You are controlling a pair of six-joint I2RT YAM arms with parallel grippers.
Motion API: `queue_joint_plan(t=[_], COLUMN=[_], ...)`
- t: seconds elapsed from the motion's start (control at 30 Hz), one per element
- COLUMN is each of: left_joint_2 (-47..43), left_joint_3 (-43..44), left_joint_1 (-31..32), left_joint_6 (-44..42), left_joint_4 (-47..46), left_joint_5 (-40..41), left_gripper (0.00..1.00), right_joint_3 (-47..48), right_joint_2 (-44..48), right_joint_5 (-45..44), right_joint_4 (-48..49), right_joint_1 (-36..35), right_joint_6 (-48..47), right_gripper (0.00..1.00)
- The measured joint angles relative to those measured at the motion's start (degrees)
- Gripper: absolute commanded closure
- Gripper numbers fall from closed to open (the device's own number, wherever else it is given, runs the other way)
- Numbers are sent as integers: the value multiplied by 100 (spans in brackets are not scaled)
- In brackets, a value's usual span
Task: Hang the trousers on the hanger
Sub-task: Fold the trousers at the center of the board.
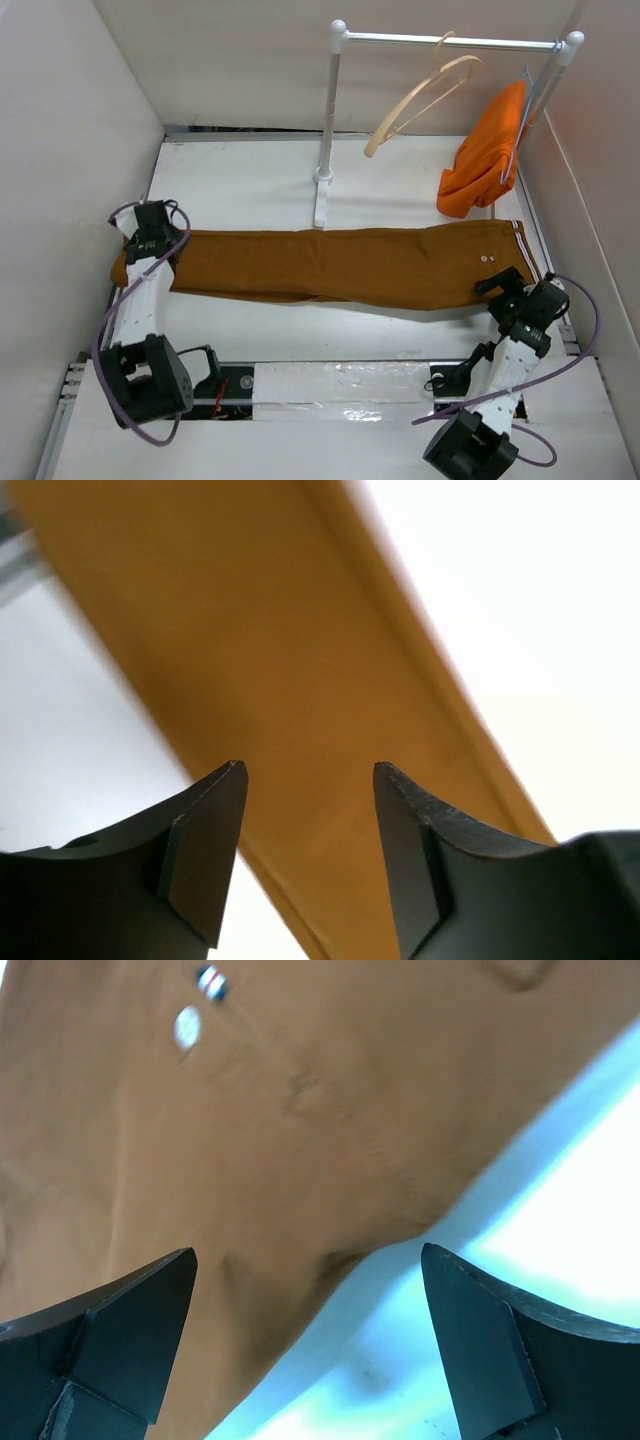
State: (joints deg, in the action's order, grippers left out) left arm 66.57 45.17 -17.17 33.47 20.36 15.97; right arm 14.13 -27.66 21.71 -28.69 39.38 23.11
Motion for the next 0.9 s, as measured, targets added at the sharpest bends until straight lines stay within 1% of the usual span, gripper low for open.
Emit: queue_joint_plan(t=[0.07,0.1,0.17,0.2,0.27,0.3,0.37,0.57,0.67,0.73,0.77,0.8,0.9], left_joint_2=[-282,-433,-702,-817,-1010,-1082,-1198,-1491,-1456,-1390,-1340,-1290,-1086], left_joint_3=[72,133,269,317,352,352,289,-476,-811,-962,-1023,-1088,-1274], left_joint_1=[520,848,1482,1779,2380,2629,3134,4236,4745,5119,5283,5486,5991], left_joint_6=[24,55,138,188,313,389,535,949,1084,1150,1176,1211,1296], left_joint_4=[-17,-52,-188,-271,-437,-490,-656,-1224,-1419,-1613,-1714,-1818,-2074], left_joint_5=[-33,-31,-39,-66,-90,-101,-175,-310,-249,-151,-79,2,295], left_gripper=[56,66,74,83,90,97,100,100,100,100,100,100,100], right_joint_3=[20,42,83,114,149,151,151,151,160,168,192,225,343], right_joint_2=[37,109,216,249,173,50,-315,-1480,-1705,-1904,-2044,-2170,-2363], right_joint_5=[-284,-466,-761,-890,-1097,-1193,-1357,-1766,-1921,-1996,-2020,-2015,-1965], right_joint_4=[9,22,72,116,304,426,636,1191,1547,1838,1963,2057,2249], right_joint_1=[0,0,0,0,0,0,2,166,234,267,282,297,299], right_joint_6=[136,232,374,437,584,656,748,839,844,846,859,850,785], right_gripper=[0,0,0,0,0,0,0,0,4,22,36,61,100])
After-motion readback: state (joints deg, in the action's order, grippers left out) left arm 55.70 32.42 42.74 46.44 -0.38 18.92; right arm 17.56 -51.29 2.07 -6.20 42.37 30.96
